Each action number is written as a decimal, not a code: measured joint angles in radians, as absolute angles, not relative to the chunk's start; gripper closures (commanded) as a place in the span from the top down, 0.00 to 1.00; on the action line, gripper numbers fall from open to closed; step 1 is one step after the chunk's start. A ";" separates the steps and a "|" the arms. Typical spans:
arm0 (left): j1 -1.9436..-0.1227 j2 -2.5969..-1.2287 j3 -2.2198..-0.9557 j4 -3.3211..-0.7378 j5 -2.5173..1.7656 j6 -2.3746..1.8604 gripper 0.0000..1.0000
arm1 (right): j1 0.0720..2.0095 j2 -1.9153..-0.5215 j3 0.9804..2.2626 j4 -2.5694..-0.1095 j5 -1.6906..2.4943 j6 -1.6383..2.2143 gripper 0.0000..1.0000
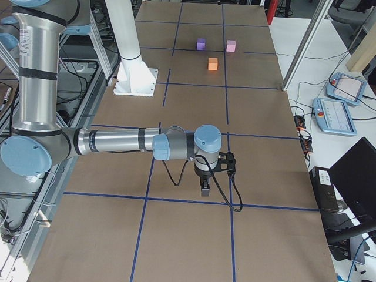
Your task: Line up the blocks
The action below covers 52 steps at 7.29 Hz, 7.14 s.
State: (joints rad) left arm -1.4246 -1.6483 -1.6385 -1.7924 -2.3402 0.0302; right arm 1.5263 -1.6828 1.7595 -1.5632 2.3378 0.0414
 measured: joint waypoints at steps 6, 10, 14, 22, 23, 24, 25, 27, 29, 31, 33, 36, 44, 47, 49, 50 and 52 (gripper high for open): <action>-1.005 -1.974 -1.688 -1.799 -2.308 -0.742 1.00 | 1.526 -1.683 1.759 -1.563 2.338 0.041 1.00; -0.736 -2.160 -1.573 -1.800 -2.028 -1.156 1.00 | 1.526 -1.683 1.759 -1.563 2.338 0.041 1.00; -0.655 -2.173 -1.509 -1.802 -1.950 -1.186 0.98 | 1.526 -1.683 1.759 -1.563 2.338 0.041 1.00; -0.772 -2.032 -1.618 -1.794 -2.045 -0.983 0.18 | 1.526 -1.683 1.759 -1.563 2.338 0.041 1.00; -0.810 -1.974 -1.633 -1.790 -2.054 -0.896 0.18 | 1.526 -1.683 1.759 -1.563 2.338 0.041 1.00; -0.836 -1.920 -1.637 -1.792 -2.058 -0.826 0.18 | 1.526 -1.683 1.759 -1.563 2.338 0.041 1.00; -0.848 -1.886 -1.634 -1.796 -2.059 -0.783 0.18 | 1.526 -1.683 1.759 -1.563 2.338 0.041 1.00; -0.850 -1.865 -1.622 -1.799 -2.060 -0.758 0.36 | 1.526 -1.683 1.760 -1.563 2.338 0.041 1.00; -0.846 -1.870 -1.592 -1.800 -2.061 -0.758 1.00 | 1.526 -1.683 1.759 -1.563 2.338 0.041 1.00; -0.845 -1.877 -1.582 -1.800 -2.062 -0.763 1.00 | 1.526 -1.683 1.759 -1.563 2.338 0.041 1.00; -0.862 -1.877 -1.590 -1.790 -2.078 -0.760 1.00 | 1.526 -1.683 1.759 -1.563 2.338 0.041 1.00; -1.014 -1.882 -1.681 -1.663 -2.101 -0.638 1.00 | 1.526 -1.683 1.759 -1.563 2.338 0.041 1.00; -1.545 -1.612 -1.606 -1.537 -2.277 0.228 1.00 | 1.526 -1.683 1.760 -1.563 2.338 0.041 1.00; -1.561 -1.609 -1.602 -1.543 -2.327 0.230 1.00 | 1.526 -1.683 1.760 -1.563 2.338 0.041 1.00; -1.563 -1.599 -1.599 -1.582 -2.328 0.229 1.00 | 1.526 -1.683 1.760 -1.563 2.338 0.041 1.00; -1.563 -1.592 -1.599 -1.592 -2.329 0.227 1.00 | 1.526 -1.683 1.759 -1.563 2.338 0.041 1.00; -1.564 -1.585 -1.599 -1.598 -2.329 0.225 1.00 | 1.526 -1.683 1.759 -1.563 2.338 0.041 1.00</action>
